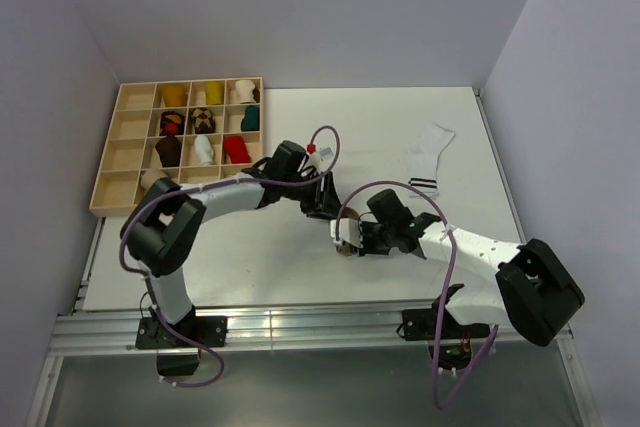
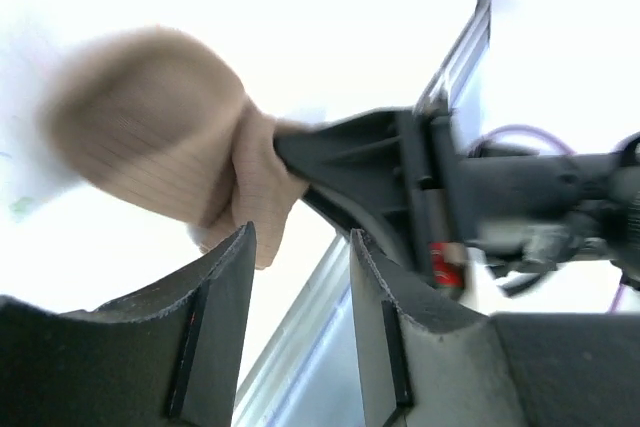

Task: Roll the socks
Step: Roll the sock at the center of the board.

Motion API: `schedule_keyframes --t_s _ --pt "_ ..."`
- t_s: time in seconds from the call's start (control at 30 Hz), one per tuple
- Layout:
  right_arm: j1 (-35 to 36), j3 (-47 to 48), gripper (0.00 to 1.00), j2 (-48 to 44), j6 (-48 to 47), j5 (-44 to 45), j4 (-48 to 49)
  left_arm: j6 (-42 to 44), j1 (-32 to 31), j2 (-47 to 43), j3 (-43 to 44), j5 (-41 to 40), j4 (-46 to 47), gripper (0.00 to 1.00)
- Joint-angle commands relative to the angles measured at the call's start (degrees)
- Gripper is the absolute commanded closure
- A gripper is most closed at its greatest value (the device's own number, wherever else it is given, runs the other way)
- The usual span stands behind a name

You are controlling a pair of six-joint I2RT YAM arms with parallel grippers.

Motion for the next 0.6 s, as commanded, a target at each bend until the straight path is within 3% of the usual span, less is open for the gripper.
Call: schedule_keyframes --t_s 0.0,0.2,0.37,0.5,0.57 --pt "0.2 4.3 0.80 0.8 -0.5 -0.2 -13.5 -0.3 0.4 -8.0 -3.1 -10.4 7.3 0.53" --pt "0.1 12.2 0.80 8.1 -1.7 -3.4 -26.0 -3.8 1.2 -21.9 -14.9 -27.0 14.9 0.52" --pt "-1.0 21.3 0.80 21.5 -2.4 -7.2 -34.2 -1.5 -0.2 -34.2 -25.3 -40.5 19.4 0.49" --pt "-3.0 27.7 0.79 29.5 -3.4 -10.3 -40.4 1.4 -4.1 -41.7 -32.9 -53.0 23.3 0.46" --pt "-3.8 32.0 0.79 33.9 -3.7 -11.6 -42.6 3.8 -9.3 -44.0 -35.5 -58.6 24.4 0.44"
